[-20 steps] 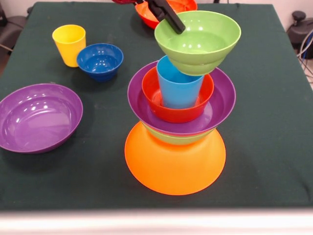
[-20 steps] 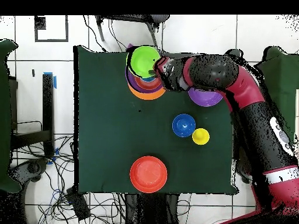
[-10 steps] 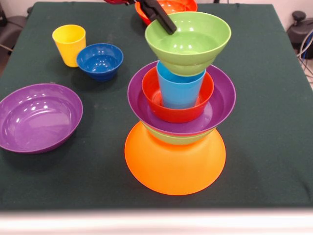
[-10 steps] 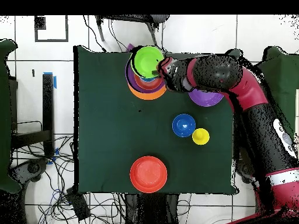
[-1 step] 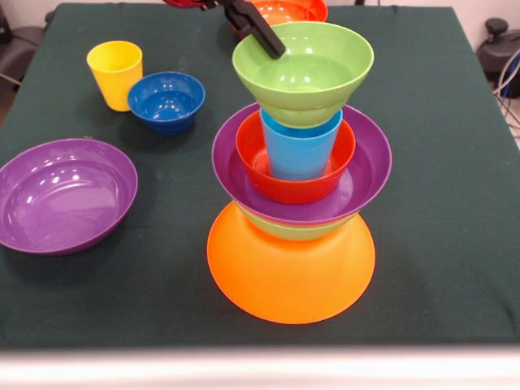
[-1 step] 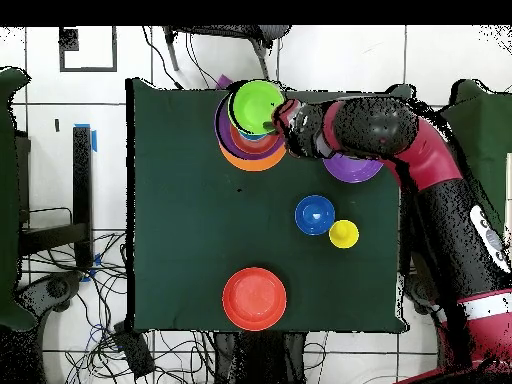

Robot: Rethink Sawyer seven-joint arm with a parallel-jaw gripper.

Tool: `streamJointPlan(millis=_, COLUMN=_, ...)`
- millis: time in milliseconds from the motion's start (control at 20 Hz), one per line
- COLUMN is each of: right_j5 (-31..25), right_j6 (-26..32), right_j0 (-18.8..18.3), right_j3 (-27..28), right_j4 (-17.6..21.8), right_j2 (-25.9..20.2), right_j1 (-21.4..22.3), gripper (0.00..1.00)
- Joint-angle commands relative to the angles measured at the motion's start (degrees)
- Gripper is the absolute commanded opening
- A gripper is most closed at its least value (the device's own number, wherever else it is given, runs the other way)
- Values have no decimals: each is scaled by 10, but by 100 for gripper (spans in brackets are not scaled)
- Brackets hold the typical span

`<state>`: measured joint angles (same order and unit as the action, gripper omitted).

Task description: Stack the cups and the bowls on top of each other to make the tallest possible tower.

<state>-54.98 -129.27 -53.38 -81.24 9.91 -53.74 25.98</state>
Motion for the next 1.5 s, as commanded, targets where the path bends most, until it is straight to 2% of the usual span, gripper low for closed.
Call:
streamJointPlan(millis=50, right_j5=22, right_j6=133, right_j0=3, right_j3=-26, right_j4=41, right_j2=0, right_j1=-13, gripper=0)
streamJointPlan(millis=950, right_j5=66, right_j6=126, right_j0=-10, right_j3=-65, right_j4=54, right_j2=-6, right_j1=-11, gripper=0)
streamJointPlan(millis=1500, right_j5=64, right_j6=129, right_j0=-16, right_j3=-68, right_j4=60, right_j2=-11, right_j1=-14, gripper=0)
